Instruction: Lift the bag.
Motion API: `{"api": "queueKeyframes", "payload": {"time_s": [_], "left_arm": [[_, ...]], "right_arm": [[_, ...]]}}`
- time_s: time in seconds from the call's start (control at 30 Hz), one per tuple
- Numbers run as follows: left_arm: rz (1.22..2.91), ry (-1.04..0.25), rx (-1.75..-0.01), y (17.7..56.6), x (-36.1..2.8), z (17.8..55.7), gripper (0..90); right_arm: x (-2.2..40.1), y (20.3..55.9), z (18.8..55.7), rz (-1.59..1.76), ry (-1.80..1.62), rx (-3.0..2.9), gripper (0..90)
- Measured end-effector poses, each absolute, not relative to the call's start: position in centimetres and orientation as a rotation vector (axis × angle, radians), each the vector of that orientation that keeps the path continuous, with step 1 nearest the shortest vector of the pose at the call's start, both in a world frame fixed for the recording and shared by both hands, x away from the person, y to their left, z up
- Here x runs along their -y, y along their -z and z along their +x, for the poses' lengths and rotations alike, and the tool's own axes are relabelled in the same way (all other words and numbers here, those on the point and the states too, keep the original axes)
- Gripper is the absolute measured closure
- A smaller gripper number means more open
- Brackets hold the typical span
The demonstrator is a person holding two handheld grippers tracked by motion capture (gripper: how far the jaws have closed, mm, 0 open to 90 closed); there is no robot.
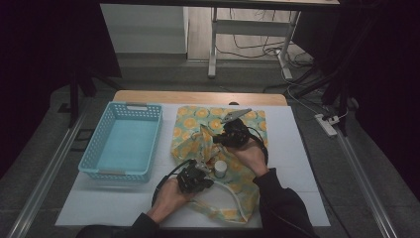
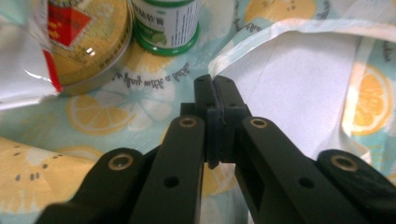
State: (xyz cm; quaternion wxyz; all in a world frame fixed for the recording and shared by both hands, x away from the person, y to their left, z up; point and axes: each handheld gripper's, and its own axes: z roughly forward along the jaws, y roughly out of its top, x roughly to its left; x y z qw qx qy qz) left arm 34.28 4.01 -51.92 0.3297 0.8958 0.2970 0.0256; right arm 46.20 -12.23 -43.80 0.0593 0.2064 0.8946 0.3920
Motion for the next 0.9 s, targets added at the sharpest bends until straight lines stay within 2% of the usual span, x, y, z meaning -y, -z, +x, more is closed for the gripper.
{"api": "queueKeyframes", "payload": {"time_s": [0.9], "left_arm": [[2.264,-0.041,-0.762,47.7,-5.3,35.1,89.7]], "right_arm": [[12.5,42.1,45.1,0.592,-1.22,-2.712,90.0]]}}
